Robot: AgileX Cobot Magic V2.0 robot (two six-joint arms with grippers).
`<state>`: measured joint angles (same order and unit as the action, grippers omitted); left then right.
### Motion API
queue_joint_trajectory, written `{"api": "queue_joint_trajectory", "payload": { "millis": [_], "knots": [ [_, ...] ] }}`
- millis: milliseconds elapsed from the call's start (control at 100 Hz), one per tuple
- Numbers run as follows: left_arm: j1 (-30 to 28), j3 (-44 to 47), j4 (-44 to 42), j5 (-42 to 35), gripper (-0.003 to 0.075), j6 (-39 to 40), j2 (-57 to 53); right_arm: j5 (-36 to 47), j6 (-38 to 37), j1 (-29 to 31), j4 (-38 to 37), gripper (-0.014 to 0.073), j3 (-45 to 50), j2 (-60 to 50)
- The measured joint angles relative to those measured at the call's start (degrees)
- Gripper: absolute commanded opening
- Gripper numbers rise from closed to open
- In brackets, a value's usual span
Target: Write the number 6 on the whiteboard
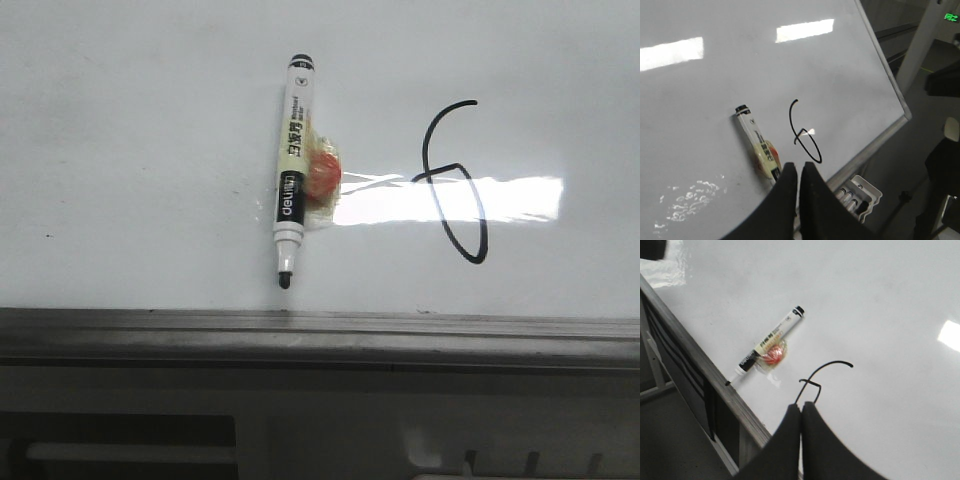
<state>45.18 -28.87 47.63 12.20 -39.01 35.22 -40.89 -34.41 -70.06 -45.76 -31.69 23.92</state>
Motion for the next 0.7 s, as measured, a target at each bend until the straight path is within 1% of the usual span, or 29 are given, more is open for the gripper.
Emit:
{"api": "queue_joint_trajectory", "payload": {
  "millis": [140, 280, 700],
  "knots": [
    [0.0, 4.9, -0.6, 2.1, -0.0019, -0.1, -8.0, 0.4, -2.0, 0.0, -0.7, -0.0063, 1.6, -0.4],
    [0.0, 8.0, -0.8, 2.7, -0.0019, -0.2, -12.5, 0.8, -2.4, 0.0, -0.9, -0.0064, 1.6, -0.5],
    [0.0, 9.2, -0.8, 2.7, -0.0019, -0.2, -13.2, 0.9, -2.5, 0.0, -1.0, -0.0064, 1.6, -0.5]
  ]
}}
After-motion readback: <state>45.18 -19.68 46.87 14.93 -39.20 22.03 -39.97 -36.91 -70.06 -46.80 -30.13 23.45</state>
